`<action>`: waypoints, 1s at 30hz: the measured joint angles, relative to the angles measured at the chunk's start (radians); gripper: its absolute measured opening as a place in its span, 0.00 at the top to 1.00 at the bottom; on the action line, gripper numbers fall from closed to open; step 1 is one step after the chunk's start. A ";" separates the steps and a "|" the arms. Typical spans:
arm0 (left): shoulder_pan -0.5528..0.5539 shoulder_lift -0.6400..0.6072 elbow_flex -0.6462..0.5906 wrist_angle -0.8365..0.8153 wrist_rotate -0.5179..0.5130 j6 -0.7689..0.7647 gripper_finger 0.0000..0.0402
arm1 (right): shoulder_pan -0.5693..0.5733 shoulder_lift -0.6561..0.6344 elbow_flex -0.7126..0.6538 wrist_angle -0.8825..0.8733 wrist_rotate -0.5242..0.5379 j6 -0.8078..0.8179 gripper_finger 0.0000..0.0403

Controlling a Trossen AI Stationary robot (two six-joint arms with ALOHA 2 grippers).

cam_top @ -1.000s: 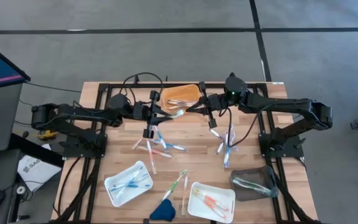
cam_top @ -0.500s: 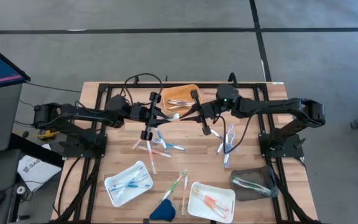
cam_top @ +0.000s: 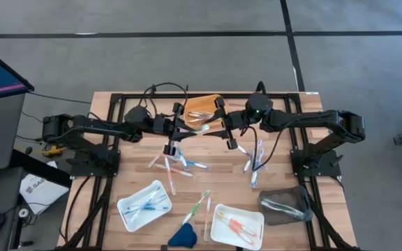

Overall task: Pick & Place Toothbrushes
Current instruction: Put the green toothbrush into the black bin

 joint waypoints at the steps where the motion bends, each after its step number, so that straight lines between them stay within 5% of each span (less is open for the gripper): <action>1: 0.000 0.010 0.004 -0.001 0.000 0.000 0.96 | 0.000 0.000 0.000 0.006 0.000 0.007 0.62; 13: 0.000 0.053 0.028 -0.014 -0.087 0.025 0.96 | 0.021 0.000 0.000 0.007 0.000 0.007 0.56; 30: 0.000 0.073 0.027 -0.018 -0.159 0.045 0.96 | 0.018 0.013 0.000 0.055 0.026 0.067 0.67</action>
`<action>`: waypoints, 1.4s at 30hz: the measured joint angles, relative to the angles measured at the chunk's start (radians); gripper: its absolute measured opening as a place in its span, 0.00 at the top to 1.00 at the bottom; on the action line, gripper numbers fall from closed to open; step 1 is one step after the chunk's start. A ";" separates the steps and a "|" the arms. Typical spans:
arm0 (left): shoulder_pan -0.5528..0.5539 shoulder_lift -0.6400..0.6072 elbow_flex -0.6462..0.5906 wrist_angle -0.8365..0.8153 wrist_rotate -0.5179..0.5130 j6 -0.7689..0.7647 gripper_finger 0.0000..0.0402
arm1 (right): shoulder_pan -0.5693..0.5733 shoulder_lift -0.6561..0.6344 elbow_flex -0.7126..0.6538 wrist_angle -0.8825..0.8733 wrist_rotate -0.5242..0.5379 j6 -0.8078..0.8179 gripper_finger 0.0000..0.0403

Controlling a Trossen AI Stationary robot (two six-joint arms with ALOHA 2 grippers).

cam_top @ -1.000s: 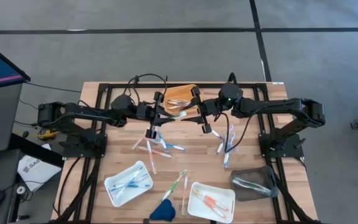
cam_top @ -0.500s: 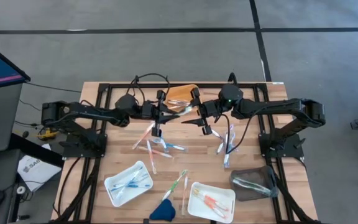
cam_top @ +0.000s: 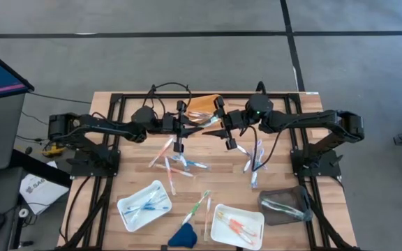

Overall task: Pick & Place Toothbrushes
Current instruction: Put the green toothbrush into the black bin

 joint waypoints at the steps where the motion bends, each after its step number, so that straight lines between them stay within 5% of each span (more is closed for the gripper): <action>1: 0.000 0.000 0.000 0.001 0.000 0.000 0.96 | 0.000 0.000 0.000 -0.002 0.001 0.000 0.68; 18: -0.005 -0.001 -0.001 -0.001 -0.008 -0.003 0.89 | -0.011 -0.002 0.002 -0.055 0.080 -0.019 0.96; 33: -0.005 -0.104 0.002 -0.139 -0.141 0.003 0.64 | -0.066 -0.026 -0.001 -0.156 0.135 0.017 0.96; 42: -0.005 -0.264 -0.016 -0.323 -0.142 0.003 0.60 | -0.100 -0.093 -0.002 -0.288 0.212 -0.002 0.96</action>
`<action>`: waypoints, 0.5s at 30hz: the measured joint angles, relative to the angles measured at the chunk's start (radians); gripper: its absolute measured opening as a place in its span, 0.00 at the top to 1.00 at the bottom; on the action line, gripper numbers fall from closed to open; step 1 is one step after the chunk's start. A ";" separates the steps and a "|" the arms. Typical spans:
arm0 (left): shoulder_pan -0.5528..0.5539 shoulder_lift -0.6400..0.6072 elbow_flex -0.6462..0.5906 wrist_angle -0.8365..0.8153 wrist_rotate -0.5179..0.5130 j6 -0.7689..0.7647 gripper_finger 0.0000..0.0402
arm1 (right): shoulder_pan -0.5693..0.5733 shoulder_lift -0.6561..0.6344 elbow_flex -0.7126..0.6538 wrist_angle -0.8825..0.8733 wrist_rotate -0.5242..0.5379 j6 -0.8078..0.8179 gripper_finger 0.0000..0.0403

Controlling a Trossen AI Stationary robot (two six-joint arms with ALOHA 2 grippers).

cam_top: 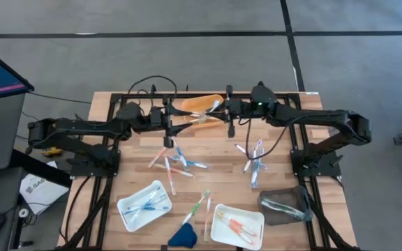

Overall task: Pick & Place Toothbrushes
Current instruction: Put the green toothbrush into the black bin

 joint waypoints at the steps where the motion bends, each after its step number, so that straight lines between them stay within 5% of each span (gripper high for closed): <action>1: 0.000 -0.017 -0.011 -0.005 0.000 0.000 0.60 | -0.001 -0.024 0.000 -0.029 0.000 -0.004 0.96; 8: 0.002 -0.110 -0.076 0.000 0.002 0.000 0.60 | 0.004 -0.209 0.002 -0.299 0.040 -0.025 0.96; 15: 0.003 -0.128 -0.083 0.006 -0.001 0.000 0.61 | 0.084 -0.384 0.002 -0.505 0.188 -0.023 0.96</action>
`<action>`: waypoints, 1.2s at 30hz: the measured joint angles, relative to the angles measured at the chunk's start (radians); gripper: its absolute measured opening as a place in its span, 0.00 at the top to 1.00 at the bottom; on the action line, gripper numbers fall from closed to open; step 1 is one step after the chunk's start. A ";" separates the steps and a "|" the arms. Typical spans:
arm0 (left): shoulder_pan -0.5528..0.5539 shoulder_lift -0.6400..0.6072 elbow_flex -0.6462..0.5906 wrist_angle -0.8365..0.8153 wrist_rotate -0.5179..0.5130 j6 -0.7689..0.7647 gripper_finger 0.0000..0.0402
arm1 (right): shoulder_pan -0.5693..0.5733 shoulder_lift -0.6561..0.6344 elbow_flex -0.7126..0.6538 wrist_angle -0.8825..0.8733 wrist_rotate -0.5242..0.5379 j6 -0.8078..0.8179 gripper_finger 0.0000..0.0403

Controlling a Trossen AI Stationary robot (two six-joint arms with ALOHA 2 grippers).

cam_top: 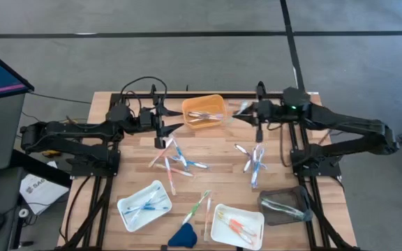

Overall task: Pick & Place Toothbrushes
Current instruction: Put the green toothbrush into the black bin

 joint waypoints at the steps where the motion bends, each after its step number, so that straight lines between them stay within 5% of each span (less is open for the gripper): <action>1: 0.000 0.000 0.000 0.002 0.000 0.000 0.61 | 0.016 -0.023 0.000 -0.026 0.018 0.008 0.96; 11: -0.006 0.003 0.000 0.012 0.000 -0.006 0.62 | 0.216 -0.127 0.000 -0.273 0.191 0.118 0.96; 31: -0.192 0.004 0.000 0.034 0.000 -0.036 0.62 | 0.697 -0.077 0.000 -0.626 0.459 0.263 0.96; 36: -0.273 0.004 0.000 0.048 0.000 -0.064 0.62 | 0.825 -0.038 0.025 -0.702 0.481 0.416 0.96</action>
